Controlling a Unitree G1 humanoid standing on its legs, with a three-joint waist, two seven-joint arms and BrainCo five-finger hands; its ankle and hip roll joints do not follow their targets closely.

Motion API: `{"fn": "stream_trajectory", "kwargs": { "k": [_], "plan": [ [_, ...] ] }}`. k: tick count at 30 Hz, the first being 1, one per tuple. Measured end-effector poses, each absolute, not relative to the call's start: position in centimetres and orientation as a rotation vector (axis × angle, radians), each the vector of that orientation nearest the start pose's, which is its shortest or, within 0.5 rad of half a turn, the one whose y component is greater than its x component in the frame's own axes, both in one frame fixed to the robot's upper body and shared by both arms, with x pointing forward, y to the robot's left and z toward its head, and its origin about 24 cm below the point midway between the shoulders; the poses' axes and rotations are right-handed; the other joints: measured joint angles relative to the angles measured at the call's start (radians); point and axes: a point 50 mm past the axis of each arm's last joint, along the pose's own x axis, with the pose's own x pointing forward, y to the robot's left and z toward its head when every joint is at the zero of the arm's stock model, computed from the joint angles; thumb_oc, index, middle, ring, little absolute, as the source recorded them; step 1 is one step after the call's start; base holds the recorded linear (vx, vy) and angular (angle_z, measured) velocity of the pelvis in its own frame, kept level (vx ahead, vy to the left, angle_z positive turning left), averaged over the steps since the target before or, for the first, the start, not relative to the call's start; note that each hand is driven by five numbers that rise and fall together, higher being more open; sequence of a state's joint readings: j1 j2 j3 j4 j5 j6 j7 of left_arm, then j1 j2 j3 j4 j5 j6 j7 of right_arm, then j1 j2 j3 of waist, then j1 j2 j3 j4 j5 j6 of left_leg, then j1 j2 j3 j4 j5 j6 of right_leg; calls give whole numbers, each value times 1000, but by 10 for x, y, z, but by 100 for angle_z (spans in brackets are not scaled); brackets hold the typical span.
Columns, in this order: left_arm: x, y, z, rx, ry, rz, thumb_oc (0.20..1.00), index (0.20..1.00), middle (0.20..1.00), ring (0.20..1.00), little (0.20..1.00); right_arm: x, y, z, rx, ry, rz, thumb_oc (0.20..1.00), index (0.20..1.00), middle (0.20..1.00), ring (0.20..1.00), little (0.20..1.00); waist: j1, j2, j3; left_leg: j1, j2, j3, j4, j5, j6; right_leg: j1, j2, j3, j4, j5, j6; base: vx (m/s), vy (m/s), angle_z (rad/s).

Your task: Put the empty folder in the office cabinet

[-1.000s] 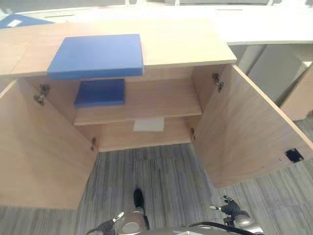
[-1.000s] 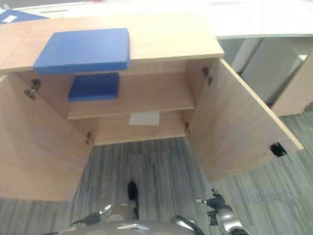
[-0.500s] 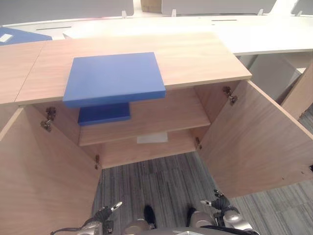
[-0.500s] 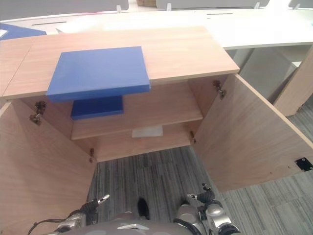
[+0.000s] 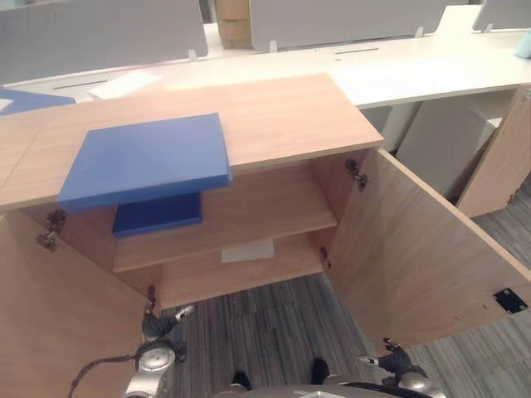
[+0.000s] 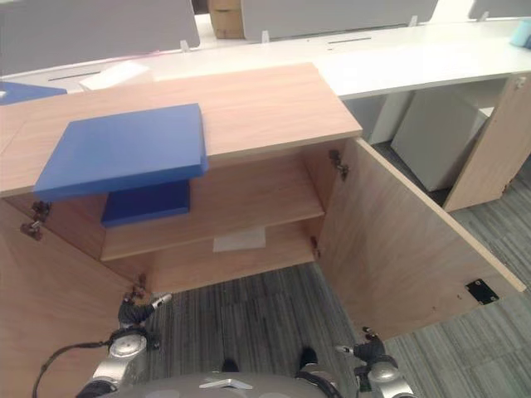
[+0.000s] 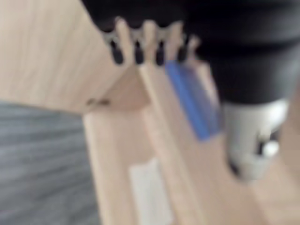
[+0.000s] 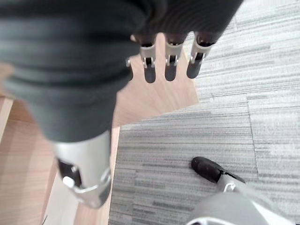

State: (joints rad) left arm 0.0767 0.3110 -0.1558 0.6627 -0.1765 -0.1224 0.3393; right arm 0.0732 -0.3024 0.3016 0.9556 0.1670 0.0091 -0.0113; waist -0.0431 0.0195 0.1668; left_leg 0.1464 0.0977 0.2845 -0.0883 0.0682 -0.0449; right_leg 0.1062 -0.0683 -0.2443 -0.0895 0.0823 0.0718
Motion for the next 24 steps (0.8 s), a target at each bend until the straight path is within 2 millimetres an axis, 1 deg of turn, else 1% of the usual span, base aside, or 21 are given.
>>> {"fn": "stream_trajectory", "kwargs": {
  "k": [1,2,3,4,5,6,8,13,16,18,24],
  "plan": [
    [179,246,-84,327,557,368,1000,1000,1000,1000,1000,110,-227,-147,-270,1068,30,1000,1000,1000,1000,1000,1,4,1,-2,3,-5,0,-2,-4,0,3,-4,0,-2,-3,31,-5,14],
    [186,259,-66,441,479,400,1000,1000,1000,1000,1000,108,-229,-146,-274,1070,26,1000,1000,1000,1000,1000,0,7,0,-4,6,-13,0,-1,-4,2,6,-11,0,-5,-7,27,-3,17],
    [192,265,-55,493,419,412,1000,1000,1000,1000,1000,106,-228,-147,-272,1074,26,1000,1000,1000,1000,1000,3,7,0,-7,6,-19,0,-1,-5,3,6,-17,1,-6,-9,25,-5,16],
    [195,267,-48,533,382,422,1000,1000,1000,1000,1000,104,-228,-147,-271,1077,26,1000,1000,1000,1000,1000,6,8,-1,-8,5,-20,0,0,-4,3,5,-18,1,-6,-9,12,-3,10],
    [195,267,-48,533,382,422,1000,1000,1000,1000,1000,104,-228,-147,-271,1077,26,1000,1000,1000,1000,1000,6,8,-1,-8,5,-20,0,0,-4,3,5,-18,1,-6,-9,12,-10,3],
    [200,274,-33,659,297,454,1000,1000,1000,1000,1000,102,-227,-148,-267,1082,27,1000,1000,1000,1000,1000,14,14,-4,-9,0,-20,0,5,-4,3,0,-18,1,-5,-9,0,0,0],
    [202,277,-24,728,251,502,1000,1000,1000,1000,1000,101,-226,-149,-264,1084,28,1000,1000,1000,1000,1000,24,16,-6,-9,-4,-21,0,5,-3,3,-5,-18,2,-5,-8,3,-4,2],
    [202,289,-12,880,184,605,1000,1000,1000,1000,1000,101,-221,-150,-255,1082,23,1000,1000,1000,1000,1000,31,2,-14,-10,-7,-26,0,5,-3,4,-7,-23,4,-5,-8,2,-4,2],
    [204,295,5,945,84,704,1000,1000,1000,1000,1000,101,-217,-151,-247,1081,20,1000,1000,1000,1000,1000,38,-5,-18,-11,-7,-28,0,4,-3,5,-8,-25,4,-5,-8,0,0,0],
    [205,295,12,1005,24,720,1000,1000,1000,1000,1000,99,-216,-151,-245,1085,20,1000,1000,1000,1000,1000,39,-7,-19,-10,-8,-30,0,4,-3,8,-8,-27,3,-5,-8,11,-9,4],
    [207,300,24,1147,-77,706,1000,1000,1000,1000,1000,92,-217,-153,-241,1102,18,1000,1000,1000,1000,1000,33,-11,-22,-8,-7,-32,0,1,2,10,-8,-28,3,-5,-8,18,8,0]
  ]
}}
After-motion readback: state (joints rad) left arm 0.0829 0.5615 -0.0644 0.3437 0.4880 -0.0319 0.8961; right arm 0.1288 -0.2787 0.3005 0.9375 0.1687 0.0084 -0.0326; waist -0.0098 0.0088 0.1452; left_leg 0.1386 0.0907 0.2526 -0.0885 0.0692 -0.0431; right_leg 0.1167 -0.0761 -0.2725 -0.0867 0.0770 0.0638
